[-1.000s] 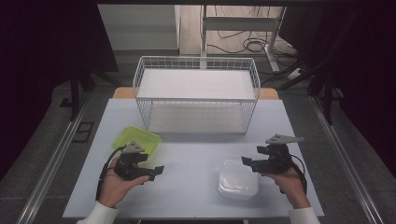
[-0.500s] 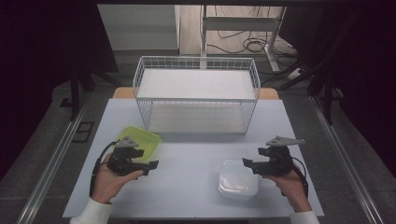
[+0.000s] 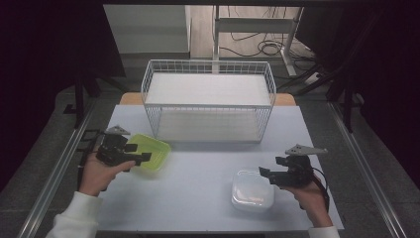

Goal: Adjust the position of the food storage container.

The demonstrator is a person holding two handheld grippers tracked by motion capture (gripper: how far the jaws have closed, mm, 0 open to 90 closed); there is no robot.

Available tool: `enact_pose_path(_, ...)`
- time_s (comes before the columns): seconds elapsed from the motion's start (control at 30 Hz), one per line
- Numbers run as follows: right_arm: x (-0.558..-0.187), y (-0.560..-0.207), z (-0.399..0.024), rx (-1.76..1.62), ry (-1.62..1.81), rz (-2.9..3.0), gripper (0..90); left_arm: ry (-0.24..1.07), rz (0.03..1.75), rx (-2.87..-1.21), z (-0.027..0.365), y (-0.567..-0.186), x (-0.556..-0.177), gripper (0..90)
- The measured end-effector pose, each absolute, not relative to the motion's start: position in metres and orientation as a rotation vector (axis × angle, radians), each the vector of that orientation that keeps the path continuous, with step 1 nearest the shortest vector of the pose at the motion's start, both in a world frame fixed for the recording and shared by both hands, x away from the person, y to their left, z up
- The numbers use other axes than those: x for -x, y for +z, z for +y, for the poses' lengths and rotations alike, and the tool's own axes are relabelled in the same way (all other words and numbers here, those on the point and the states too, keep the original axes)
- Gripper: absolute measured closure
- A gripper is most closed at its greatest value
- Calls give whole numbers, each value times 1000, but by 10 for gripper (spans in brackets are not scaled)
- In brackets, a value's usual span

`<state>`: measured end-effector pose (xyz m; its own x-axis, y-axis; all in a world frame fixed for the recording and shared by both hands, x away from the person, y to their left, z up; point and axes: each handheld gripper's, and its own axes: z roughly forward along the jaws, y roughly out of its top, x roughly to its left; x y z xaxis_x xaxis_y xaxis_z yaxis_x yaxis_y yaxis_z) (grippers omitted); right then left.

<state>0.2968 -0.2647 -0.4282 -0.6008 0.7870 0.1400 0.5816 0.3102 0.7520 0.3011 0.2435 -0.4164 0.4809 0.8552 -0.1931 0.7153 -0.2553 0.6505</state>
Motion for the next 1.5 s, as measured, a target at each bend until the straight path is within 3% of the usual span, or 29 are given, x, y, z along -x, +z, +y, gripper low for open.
enact_pose_path(0.23,-301,-432,-261,-1239,1159,2350,216,324,1416,-2032,272,-427,-330,398)
enact_pose_path(0.4,-302,-433,-260,-1238,1152,2355,216,282,1466,-2032,290,-436,-351,456)
enact_pose_path(0.6,-302,-432,-261,-1238,1149,2344,215,232,1517,-2032,306,-441,-368,606)
enact_pose_path(0.83,-302,-433,-260,-1234,1135,2350,216,249,1581,-2073,311,-457,-383,658)
enact_pose_path(1.1,-304,-434,-262,-1241,1132,2351,215,246,1667,-2133,319,-473,-393,886)
enact_pose_path(1.5,-304,-436,-262,-1240,1117,2350,214,218,1644,-2212,310,-485,-396,900)
